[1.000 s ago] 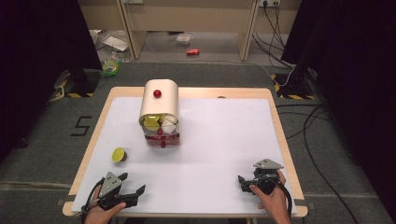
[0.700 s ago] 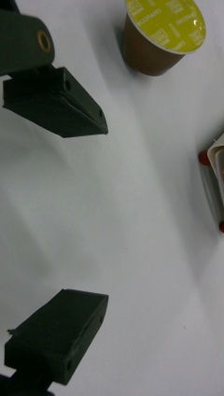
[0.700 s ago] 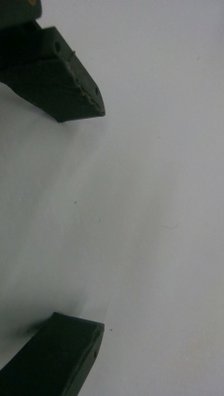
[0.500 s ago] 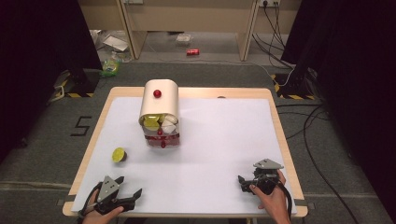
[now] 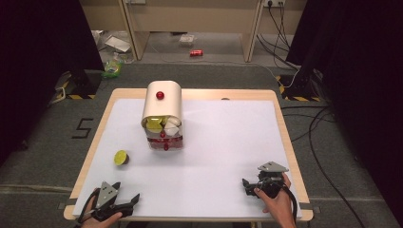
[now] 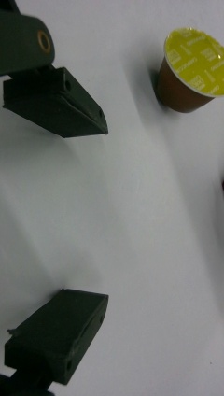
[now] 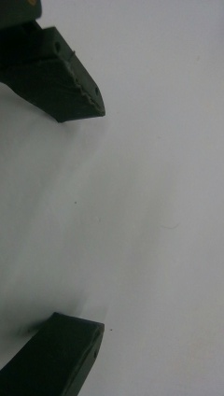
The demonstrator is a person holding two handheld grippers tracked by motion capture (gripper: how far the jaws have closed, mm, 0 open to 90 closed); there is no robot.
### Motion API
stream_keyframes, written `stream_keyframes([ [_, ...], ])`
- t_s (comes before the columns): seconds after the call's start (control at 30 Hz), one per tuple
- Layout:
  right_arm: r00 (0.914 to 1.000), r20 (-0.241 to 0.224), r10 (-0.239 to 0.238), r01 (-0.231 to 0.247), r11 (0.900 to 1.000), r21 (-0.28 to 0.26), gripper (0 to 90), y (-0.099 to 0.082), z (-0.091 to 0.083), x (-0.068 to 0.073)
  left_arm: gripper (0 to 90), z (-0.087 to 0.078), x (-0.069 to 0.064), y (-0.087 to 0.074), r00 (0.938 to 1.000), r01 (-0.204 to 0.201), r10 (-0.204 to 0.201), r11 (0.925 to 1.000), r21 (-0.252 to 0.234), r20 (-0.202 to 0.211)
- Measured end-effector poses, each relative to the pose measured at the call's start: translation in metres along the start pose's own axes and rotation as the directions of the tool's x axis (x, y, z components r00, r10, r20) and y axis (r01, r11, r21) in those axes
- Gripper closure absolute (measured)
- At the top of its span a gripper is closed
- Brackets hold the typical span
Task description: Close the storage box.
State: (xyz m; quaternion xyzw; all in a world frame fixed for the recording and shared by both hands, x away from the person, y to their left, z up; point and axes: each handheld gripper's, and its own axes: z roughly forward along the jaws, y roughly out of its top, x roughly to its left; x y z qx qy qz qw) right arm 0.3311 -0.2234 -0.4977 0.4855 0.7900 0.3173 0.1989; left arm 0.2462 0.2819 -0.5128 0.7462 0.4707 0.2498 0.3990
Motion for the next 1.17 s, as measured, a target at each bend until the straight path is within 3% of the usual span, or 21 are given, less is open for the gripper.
stream_keyframes([
  [0.3,1.0000,0.001,-0.001,0.001,1.0000,0.002,0.9,0.000,0.000,0.000,14.8,-0.003,0.004,-0.006,0.9993,0.035,-0.035,0.9994,0.006,-0.010],
  [0.53,1.0000,0.001,0.005,-0.005,1.0000,0.002,0.9,0.000,0.000,0.000,14.9,-0.004,0.000,-0.011,0.9983,0.048,-0.049,0.9984,-0.031,-0.033],
  [1.17,1.0000,0.001,0.005,-0.005,1.0000,0.002,0.9,0.000,0.000,0.000,14.7,-0.004,0.000,-0.015,0.9981,0.051,-0.053,0.9971,-0.057,-0.032],
])
